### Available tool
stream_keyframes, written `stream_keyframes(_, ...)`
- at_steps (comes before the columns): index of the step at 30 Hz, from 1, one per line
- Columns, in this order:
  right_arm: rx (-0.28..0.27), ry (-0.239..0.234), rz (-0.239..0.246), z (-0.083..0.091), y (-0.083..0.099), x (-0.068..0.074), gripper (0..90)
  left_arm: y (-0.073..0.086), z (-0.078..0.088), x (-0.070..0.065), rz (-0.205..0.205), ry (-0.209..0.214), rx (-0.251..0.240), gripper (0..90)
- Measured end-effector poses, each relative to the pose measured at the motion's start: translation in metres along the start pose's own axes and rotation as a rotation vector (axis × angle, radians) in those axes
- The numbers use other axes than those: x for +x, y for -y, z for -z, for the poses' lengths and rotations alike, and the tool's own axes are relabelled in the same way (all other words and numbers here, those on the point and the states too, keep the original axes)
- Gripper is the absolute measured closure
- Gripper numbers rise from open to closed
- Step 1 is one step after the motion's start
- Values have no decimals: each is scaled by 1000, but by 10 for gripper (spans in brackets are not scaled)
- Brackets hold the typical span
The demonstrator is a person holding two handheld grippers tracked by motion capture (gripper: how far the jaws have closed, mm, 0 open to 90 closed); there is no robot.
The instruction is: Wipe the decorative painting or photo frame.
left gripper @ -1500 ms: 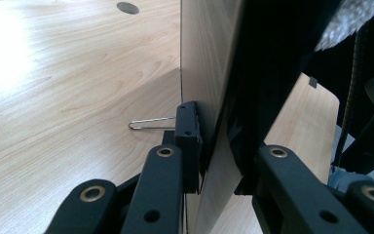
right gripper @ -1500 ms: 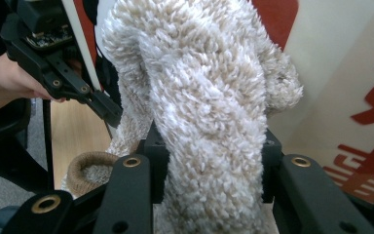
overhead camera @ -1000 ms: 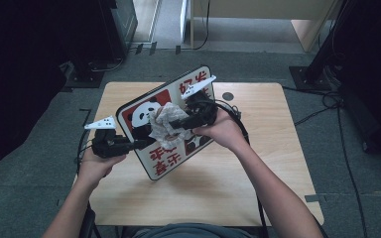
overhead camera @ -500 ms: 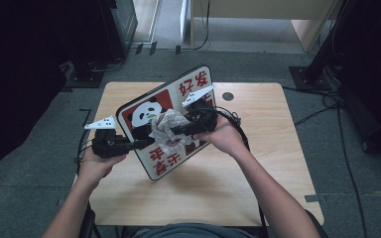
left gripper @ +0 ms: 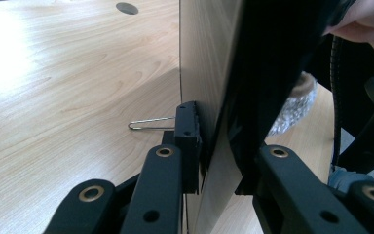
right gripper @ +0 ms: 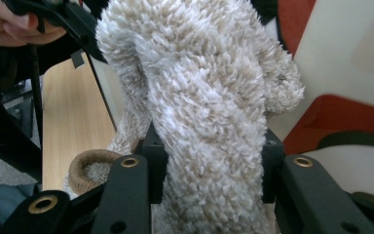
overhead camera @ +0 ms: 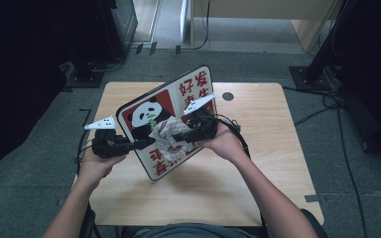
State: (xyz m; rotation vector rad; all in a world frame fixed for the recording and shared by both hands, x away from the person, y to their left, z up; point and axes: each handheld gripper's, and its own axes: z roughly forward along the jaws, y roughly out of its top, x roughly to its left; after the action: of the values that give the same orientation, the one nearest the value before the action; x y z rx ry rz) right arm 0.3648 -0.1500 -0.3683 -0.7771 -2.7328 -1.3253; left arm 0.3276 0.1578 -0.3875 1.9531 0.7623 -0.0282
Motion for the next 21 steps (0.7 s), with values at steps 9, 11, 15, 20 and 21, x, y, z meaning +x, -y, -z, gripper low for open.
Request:
stream_keyframes(9, 12, -6, -8, -7, 12, -1, 617, 0, 0, 0, 0, 1, -1, 785)
stream_keyframes(11, 8, -6, -5, -8, 15, -1, 616, 0, 0, 0, 1, 1, -1, 785)
stream_keyframes(15, 10, -9, -6, -11, 20, -2, 616, 0, 0, 0, 1, 1, -3, 785)
stream_keyframes(20, 24, -12, -14, -18, 32, -3, 615, 0, 0, 0, 5, 0, -3, 788)
stream_keyframes(21, 28, -12, -14, -19, 34, -4, 615, 0, 0, 0, 6, 1, -3, 788)
